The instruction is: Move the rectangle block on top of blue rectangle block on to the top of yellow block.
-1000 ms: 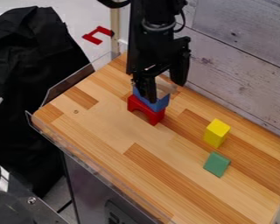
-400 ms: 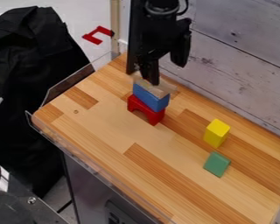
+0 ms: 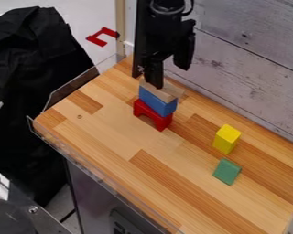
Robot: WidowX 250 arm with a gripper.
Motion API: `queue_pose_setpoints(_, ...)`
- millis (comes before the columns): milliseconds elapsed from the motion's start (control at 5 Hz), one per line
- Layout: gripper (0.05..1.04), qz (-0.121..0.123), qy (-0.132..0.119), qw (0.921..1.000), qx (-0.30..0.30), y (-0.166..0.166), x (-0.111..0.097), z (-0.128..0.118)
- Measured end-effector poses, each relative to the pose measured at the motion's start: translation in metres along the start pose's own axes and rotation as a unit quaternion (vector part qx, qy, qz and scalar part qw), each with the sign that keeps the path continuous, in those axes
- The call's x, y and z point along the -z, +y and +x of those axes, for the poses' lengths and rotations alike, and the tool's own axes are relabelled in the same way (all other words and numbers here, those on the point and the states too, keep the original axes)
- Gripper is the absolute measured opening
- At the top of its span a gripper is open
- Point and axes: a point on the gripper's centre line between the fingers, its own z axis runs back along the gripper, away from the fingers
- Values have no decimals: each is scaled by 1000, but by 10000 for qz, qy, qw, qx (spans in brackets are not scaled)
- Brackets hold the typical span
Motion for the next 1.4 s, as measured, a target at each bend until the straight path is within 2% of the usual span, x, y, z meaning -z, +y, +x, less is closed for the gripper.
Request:
queue_pose_setpoints(200, 1000, 35, 45, 9999, -127, 3, 2, 0)
queue_pose_setpoints(400, 1000, 157, 149, 9995, -248, 6, 11, 0)
queue_pose_setpoints(600, 1000, 86, 274, 9991, -298, 4, 21, -1)
queue_pose_setpoints(800, 971, 184, 374, 9987, -297, 6, 31, -1)
queue_pose_setpoints(1000, 693, 238, 417, 9984, -296, 8, 36, 0)
queue_pose_setpoints(1200, 514, 262, 434, 9984, -253, 9, 35, 0)
queue_pose_setpoints(1400, 513, 211, 454, 9986, -189, 5, 33, 1)
